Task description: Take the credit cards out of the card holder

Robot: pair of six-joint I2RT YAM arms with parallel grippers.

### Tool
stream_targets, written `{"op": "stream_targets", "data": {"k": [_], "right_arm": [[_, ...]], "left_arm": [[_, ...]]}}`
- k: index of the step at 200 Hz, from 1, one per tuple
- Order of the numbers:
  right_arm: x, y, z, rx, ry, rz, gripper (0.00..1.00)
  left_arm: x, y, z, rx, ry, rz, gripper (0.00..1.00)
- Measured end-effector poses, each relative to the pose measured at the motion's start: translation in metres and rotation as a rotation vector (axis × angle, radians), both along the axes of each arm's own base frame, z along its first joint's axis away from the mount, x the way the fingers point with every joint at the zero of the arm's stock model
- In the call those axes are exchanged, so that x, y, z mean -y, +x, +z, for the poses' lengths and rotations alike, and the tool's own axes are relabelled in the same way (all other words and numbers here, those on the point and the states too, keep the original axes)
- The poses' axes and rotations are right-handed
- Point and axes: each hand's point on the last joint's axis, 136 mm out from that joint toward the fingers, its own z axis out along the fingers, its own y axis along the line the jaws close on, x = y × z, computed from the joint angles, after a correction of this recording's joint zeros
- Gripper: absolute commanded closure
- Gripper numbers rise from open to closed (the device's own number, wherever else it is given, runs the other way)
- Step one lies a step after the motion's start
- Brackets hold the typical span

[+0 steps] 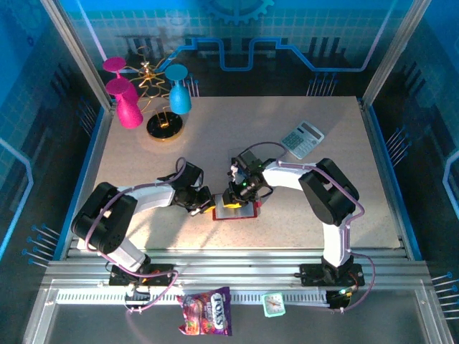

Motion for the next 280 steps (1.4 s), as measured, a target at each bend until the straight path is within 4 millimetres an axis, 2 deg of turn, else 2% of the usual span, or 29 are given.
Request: {"op": "stream_targets", "data": {"k": [62, 141, 196, 234, 251, 280], "right_arm": [[0.004, 0.0, -0.001, 0.001, 0.016, -0.009, 0.75], [0.011, 0.003, -0.001, -0.017, 0.127, -0.044, 0.76], [0.011, 0.003, 0.0, -0.028, 0.185, -0.06, 0.76], [0.011, 0.004, 0.001, -0.032, 0.207, -0.065, 0.78], [0.011, 0.004, 0.001, -0.032, 0.212, -0.068, 0.79], [0.011, 0.005, 0.001, -0.031, 0.216, -0.071, 0.81]], "left_arm": [[0.001, -0.001, 0.0, -0.003, -0.005, -0.005, 0.91], [0.001, -0.001, 0.0, -0.001, -0.005, -0.007, 0.89], [0.004, 0.004, 0.02, 0.051, -0.037, -0.003, 0.84], [0.011, 0.007, 0.029, 0.071, -0.087, -0.012, 0.75], [0.015, 0.009, 0.031, 0.072, -0.107, -0.013, 0.71], [0.02, 0.013, 0.025, 0.054, -0.116, -0.017, 0.7]]}}
